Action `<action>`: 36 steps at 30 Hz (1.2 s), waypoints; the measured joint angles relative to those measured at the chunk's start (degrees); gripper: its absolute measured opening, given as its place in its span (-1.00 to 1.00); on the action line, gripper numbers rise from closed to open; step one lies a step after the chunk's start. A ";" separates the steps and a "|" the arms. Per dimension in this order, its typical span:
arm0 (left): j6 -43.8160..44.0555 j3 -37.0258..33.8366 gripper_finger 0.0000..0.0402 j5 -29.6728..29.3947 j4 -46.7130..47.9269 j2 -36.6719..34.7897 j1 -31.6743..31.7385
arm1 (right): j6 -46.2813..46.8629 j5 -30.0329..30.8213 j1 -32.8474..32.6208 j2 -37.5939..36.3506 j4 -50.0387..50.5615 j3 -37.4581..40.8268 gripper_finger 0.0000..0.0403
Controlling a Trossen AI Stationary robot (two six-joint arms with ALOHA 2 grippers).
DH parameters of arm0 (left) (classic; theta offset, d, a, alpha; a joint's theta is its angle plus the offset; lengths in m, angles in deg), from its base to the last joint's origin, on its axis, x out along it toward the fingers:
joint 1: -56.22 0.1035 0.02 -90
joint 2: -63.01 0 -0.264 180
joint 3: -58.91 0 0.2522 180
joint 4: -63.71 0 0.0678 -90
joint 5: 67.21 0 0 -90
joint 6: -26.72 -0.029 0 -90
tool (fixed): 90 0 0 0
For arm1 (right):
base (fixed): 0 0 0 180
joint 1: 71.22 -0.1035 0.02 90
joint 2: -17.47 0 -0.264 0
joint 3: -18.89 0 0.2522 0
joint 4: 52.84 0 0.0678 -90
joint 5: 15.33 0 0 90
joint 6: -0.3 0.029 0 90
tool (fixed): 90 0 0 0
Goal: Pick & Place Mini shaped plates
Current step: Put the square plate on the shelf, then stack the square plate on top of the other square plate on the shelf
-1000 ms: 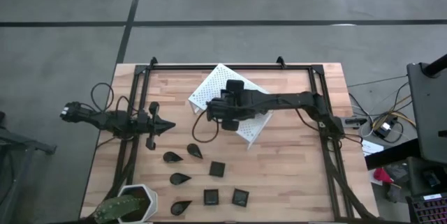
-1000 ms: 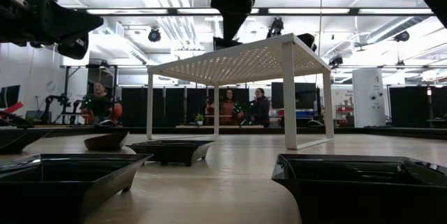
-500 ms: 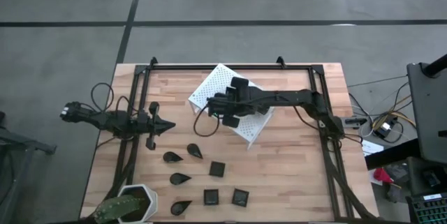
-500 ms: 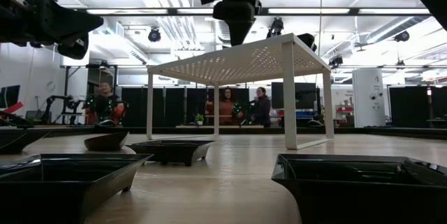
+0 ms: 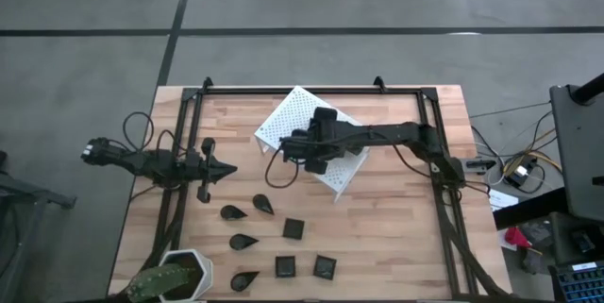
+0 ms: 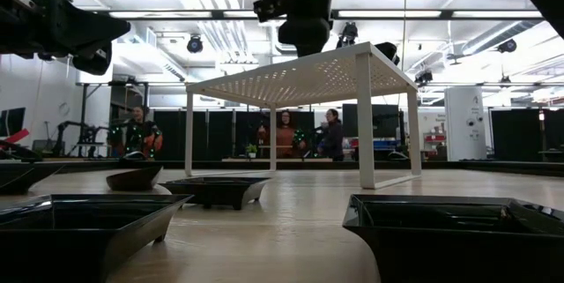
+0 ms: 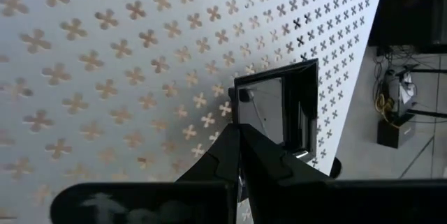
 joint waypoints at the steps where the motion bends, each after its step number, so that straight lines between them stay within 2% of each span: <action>1: 0.01 0.00 -1.00 0.00 0.01 0.00 0.00 | 0.01 0.00 0.00 0.00 0.00 0.01 -0.96; 10: 0.00 0.00 -1.00 -0.01 -0.01 -0.01 0.00 | -0.88 -0.07 -0.42 0.00 -0.06 0.01 -0.94; 19: -0.01 0.00 -1.00 0.00 0.01 -0.02 0.00 | -0.46 -0.34 -1.02 -0.09 0.34 0.08 -0.67; 25: 0.01 0.00 -1.00 0.00 0.00 -0.02 0.04 | -0.16 -0.30 -3.39 -0.65 6.03 -2.81 -0.57; 30: -0.01 0.00 -1.00 0.01 0.01 0.00 0.04 | -0.30 -0.37 -6.89 -0.74 5.80 -4.70 -0.57; 36: -0.01 0.00 -1.00 0.00 0.01 0.00 0.02 | 0.30 -7.75 -11.08 -0.76 5.96 -5.29 -0.64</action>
